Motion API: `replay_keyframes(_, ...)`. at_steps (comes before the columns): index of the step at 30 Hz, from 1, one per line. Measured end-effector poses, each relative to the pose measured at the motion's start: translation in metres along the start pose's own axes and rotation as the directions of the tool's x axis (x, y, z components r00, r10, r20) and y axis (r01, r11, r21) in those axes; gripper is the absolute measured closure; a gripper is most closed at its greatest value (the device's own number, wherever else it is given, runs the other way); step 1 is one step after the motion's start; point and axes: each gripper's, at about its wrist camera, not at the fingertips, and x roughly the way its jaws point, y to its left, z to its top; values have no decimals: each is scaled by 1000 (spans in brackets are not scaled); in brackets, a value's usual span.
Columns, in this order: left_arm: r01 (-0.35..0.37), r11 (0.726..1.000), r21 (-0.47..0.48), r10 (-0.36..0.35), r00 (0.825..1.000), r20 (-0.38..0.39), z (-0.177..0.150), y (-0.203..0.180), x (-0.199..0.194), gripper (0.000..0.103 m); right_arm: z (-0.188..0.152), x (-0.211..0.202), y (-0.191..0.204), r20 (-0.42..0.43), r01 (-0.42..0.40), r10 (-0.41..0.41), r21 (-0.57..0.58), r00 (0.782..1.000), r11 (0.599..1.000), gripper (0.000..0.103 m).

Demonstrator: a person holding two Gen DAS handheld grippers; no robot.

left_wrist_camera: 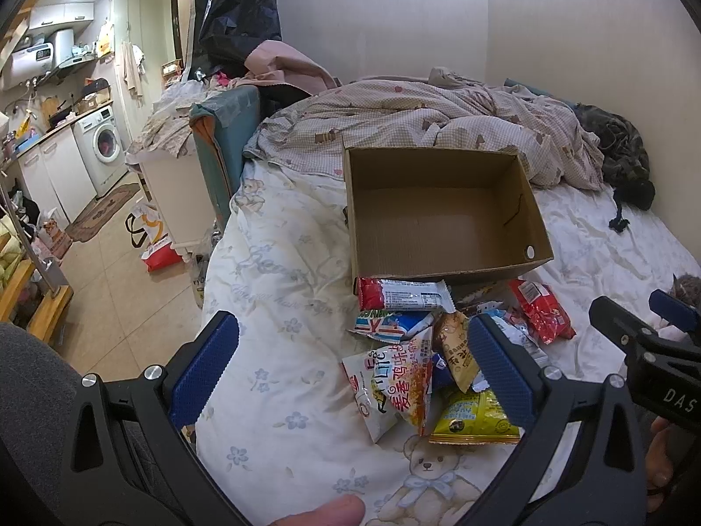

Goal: Organize snacks

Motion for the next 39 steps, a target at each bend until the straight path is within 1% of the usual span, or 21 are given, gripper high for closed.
replay_keyframes(28, -4, 1000, -2, 4, 1000, -14, -2, -4, 0, 0, 0, 2, -2, -11, 1, -1, -1, 1000, 1000, 0)
replay_keyframes(30, -5, 1000, -3, 5, 1000, -15, -2, -3, 0, 0, -7, 7, 4, -15, 0, 0, -1, 1000, 1000, 0)
replay_keyframes(39, -2, 1000, -1, 2, 1000, -21, -4, -3, 2, 0, -4, 6, 2, -14, 1, -1, 0, 1000, 1000, 0)
